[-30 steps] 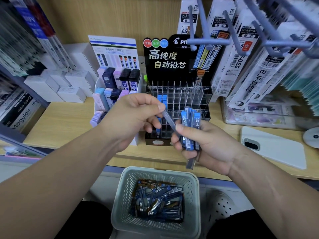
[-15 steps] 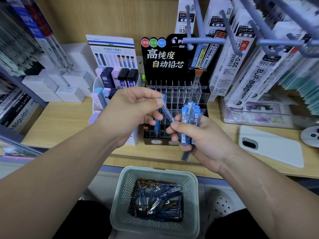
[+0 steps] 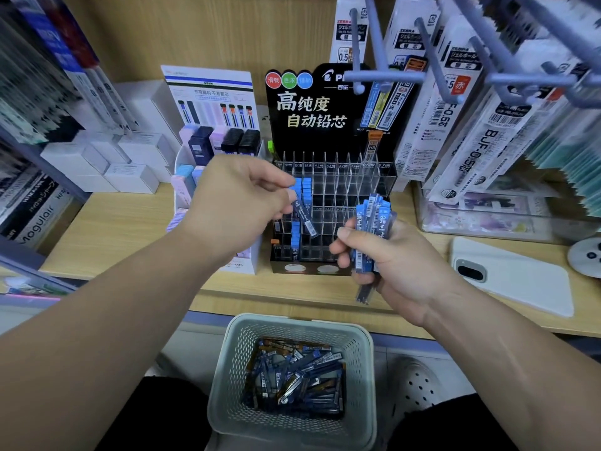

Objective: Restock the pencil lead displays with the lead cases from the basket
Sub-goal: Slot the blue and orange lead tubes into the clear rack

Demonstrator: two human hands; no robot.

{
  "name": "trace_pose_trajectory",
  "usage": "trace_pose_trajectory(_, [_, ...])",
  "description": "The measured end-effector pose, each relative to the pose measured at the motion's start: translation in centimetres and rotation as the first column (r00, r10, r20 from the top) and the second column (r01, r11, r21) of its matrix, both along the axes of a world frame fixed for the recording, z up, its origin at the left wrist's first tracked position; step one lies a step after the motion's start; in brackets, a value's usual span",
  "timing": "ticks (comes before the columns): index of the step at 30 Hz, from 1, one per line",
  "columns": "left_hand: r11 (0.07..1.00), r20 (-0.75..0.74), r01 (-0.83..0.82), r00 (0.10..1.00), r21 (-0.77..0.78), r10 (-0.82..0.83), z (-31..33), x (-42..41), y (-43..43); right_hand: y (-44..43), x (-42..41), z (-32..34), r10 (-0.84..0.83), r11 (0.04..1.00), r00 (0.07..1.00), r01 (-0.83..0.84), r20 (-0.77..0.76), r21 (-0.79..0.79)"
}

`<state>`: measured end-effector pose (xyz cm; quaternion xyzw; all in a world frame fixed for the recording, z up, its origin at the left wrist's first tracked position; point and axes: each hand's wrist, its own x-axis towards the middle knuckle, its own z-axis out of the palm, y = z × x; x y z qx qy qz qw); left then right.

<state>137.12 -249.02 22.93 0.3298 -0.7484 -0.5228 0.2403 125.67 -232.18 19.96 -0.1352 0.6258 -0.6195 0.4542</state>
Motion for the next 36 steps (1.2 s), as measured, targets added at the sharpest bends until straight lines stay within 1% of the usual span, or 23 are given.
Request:
trace_pose_trajectory(2, [0.985,0.076,0.06,0.996,-0.163,-0.048,-0.6,-0.1,0.3,0.2,-0.2,-0.1,0.0,1.0,1.0,0.0,0.0,0.004])
trace_pose_trajectory(4, [0.936,0.16,0.135,0.983,-0.324,-0.086,-1.2,-0.3,0.7,0.5,-0.3,-0.3,0.003,1.0,1.0,-0.003,0.001,0.01])
trace_pose_trajectory(6, [0.876,0.206,0.198,0.972,-0.44,-0.116,-1.7,-0.5,0.7,0.7,-0.5,-0.4,0.006,1.0,1.0,-0.006,-0.002,0.016])
trace_pose_trajectory(8, [0.828,0.227,0.231,0.965,-0.512,-0.129,-2.3,-0.7,0.4,0.8,-0.8,-0.6,0.004,1.0,1.0,-0.004,-0.007,0.025])
trace_pose_trajectory(11, [0.773,0.24,0.258,0.961,-0.579,-0.141,-2.9,-1.0,0.0,1.0,-1.1,-0.6,-0.007,0.999,1.0,0.007,-0.013,0.031])
trace_pose_trajectory(15, [0.656,0.238,0.288,0.957,-0.698,-0.167,-3.6,-1.2,0.1,1.0,-1.3,-0.6,-0.004,0.999,1.0,0.004,-0.011,0.032])
trace_pose_trajectory(18, [0.627,0.266,0.294,0.954,-0.721,-0.141,-4.0,-1.2,0.0,1.0,-1.3,-0.5,0.004,1.0,1.0,-0.003,-0.005,0.026])
trace_pose_trajectory(23, [0.575,0.329,0.289,0.944,-0.765,-0.037,-4.2,-1.3,0.4,0.9,-1.2,-0.5,0.022,1.0,1.0,-0.022,0.012,0.007])
trace_pose_trajectory(28, [0.546,0.342,0.294,0.94,-0.784,-0.014,-4.0,-1.4,0.6,1.0,-1.1,-0.3,0.048,0.999,0.999,-0.048,0.007,0.003])
trace_pose_trajectory(30, [0.562,0.331,0.288,0.943,-0.775,-0.026,-3.9,-1.3,0.6,1.0,-1.0,-0.2,0.063,0.998,0.998,-0.063,0.006,0.007])
trace_pose_trajectory(31, [0.594,0.315,0.277,0.948,-0.755,-0.041,-3.6,-1.3,0.8,1.1,-1.0,-0.1,0.079,0.997,0.997,-0.079,0.007,0.008])
trace_pose_trajectory(32, [0.65,0.287,0.26,0.956,-0.714,-0.067,-3.2,-1.4,1.0,1.1,-1.0,0.0,0.103,0.995,0.995,-0.103,0.008,0.008])
trace_pose_trajectory(33, [0.734,0.25,0.244,0.963,-0.633,-0.104,-2.6,-1.4,1.4,1.1,-0.9,0.0,0.133,0.991,0.991,-0.133,0.007,0.008])
trace_pose_trajectory(34, [0.826,0.211,0.24,0.966,-0.51,-0.15,-2.1,-1.4,1.9,1.1,-0.8,0.1,0.164,0.986,0.986,-0.164,0.006,0.008])
trace_pose_trajectory(35, [0.902,0.175,0.251,0.964,-0.35,-0.201,-1.5,-1.5,2.4,1.1,-0.7,0.2,0.193,0.981,0.981,-0.193,0.005,0.004])
trace_pose_trajectory(36, [0.946,0.139,0.271,0.959,-0.178,-0.248,-1.0,-1.6,2.9,1.1,-0.5,0.2,0.218,0.976,0.976,-0.218,0.003,-0.001])
